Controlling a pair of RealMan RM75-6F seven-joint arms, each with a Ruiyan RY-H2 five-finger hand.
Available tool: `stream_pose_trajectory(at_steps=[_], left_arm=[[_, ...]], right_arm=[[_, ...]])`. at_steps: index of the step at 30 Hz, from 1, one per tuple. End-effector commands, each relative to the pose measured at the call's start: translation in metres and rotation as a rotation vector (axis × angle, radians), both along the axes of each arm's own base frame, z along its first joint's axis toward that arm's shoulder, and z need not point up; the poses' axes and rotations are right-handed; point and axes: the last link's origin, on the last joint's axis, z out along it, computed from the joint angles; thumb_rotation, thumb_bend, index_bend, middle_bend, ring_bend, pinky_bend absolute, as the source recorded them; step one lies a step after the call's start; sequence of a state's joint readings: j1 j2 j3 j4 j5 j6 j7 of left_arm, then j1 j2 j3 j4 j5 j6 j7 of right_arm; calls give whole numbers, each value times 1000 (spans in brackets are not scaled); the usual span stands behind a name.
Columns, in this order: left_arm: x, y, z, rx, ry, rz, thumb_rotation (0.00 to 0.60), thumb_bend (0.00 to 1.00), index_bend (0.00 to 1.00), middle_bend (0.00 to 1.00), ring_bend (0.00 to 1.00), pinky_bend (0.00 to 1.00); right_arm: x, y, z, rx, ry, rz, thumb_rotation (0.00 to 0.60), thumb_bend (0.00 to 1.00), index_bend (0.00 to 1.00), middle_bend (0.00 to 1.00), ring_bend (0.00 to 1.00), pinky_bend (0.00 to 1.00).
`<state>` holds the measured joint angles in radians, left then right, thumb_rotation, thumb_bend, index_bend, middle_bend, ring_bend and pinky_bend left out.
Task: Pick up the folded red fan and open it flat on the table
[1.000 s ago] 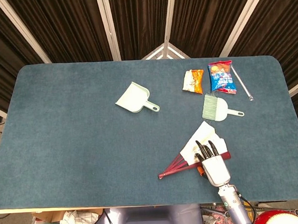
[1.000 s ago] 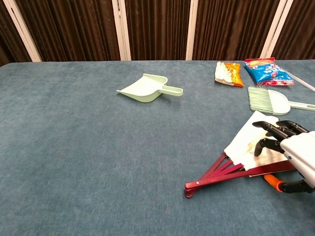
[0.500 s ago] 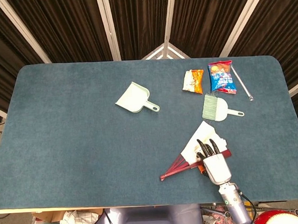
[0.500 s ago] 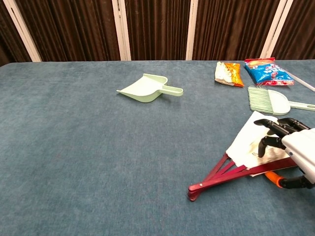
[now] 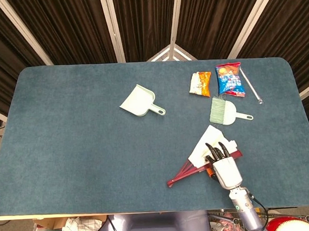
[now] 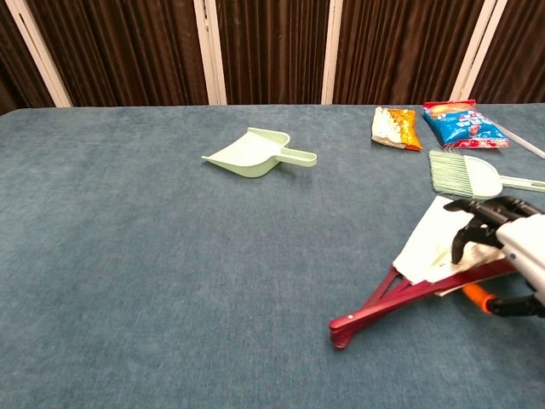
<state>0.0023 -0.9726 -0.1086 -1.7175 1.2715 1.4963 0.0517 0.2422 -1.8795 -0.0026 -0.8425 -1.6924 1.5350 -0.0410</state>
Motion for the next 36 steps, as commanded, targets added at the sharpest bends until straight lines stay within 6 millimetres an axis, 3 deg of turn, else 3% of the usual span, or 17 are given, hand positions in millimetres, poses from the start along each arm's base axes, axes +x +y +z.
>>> stream_pose_trajectory(at_steps=[1, 8, 23, 36], left_arm=[[0, 0, 0, 0, -1, -1, 600, 158, 109, 0, 0, 57], [1, -1, 0, -2, -1, -3, 600, 158, 109, 0, 0, 57], [1, -3, 2, 0, -11, -8, 600, 158, 109, 0, 0, 57], [2, -2, 1, -8, -13, -16, 600, 158, 109, 0, 0, 57]], right_arm=[[0, -2, 8, -19, -18, 4, 600, 409, 797, 180, 283, 147], [5, -3, 20, -32, -33, 20, 600, 411, 802, 181, 283, 147], [23, -20, 46, -49, -84, 71, 600, 426, 937, 218, 304, 169], [74, -72, 123, 51, -159, 171, 600, 447, 984, 256, 329, 196]])
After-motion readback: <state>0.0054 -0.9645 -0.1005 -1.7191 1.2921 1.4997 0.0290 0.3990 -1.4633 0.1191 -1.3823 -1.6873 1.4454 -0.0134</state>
